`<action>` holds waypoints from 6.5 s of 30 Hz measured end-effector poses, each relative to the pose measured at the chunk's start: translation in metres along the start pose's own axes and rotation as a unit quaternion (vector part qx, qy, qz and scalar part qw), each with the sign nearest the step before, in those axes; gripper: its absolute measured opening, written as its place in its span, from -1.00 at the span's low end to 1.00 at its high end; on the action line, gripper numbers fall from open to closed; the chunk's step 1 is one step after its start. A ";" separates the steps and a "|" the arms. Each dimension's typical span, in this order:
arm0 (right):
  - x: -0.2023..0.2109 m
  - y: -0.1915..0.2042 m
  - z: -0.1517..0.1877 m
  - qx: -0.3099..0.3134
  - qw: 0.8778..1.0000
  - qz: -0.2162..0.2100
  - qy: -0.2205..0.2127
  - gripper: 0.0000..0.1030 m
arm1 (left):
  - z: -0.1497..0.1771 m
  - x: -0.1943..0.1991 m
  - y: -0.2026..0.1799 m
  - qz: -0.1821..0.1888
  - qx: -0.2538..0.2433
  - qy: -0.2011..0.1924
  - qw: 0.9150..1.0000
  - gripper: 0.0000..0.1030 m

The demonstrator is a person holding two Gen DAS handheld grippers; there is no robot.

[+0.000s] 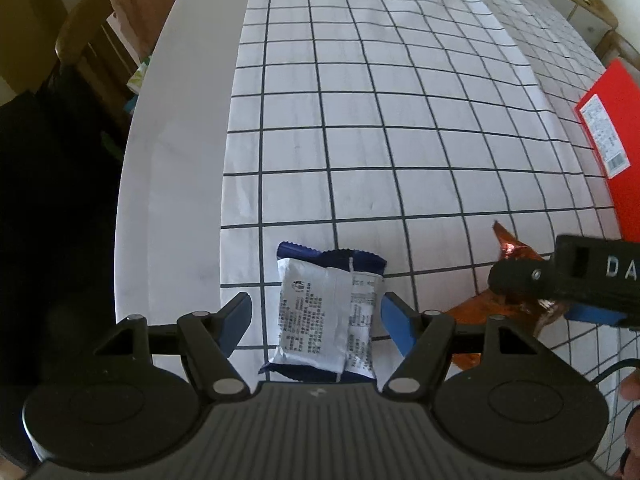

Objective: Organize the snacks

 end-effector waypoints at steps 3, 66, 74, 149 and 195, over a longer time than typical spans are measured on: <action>-0.005 0.003 0.001 0.002 1.000 0.000 0.006 0.79 | 0.000 -0.003 0.002 -0.003 -0.002 0.001 1.000 0.38; 0.210 -0.172 -0.105 0.106 0.985 -0.021 -0.135 0.17 | -0.046 0.146 -0.218 0.069 -0.053 -0.109 0.990 -0.10; 0.228 -0.224 -0.148 0.103 0.982 -0.002 -0.156 0.17 | -0.068 0.150 -0.290 0.075 -0.074 -0.119 0.987 -0.11; 0.293 -0.251 -0.126 0.160 0.945 -0.082 -0.274 1.00 | -0.054 0.176 -0.345 0.096 -0.063 -0.188 0.975 0.59; 0.322 -0.259 -0.071 0.219 0.906 -0.068 -0.357 1.00 | 0.001 0.228 -0.339 0.099 -0.024 -0.248 0.963 0.94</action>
Point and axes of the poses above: each gripper's, at about its wrist camera, not at the fingertips, and x roughly against the way its jaws point, y to its left, z to its underside, the point moved 8 cm from there along -x, roughly the way its jaws point, and after that the axes turned 5 degrees about -z, right-handed, at the moved point
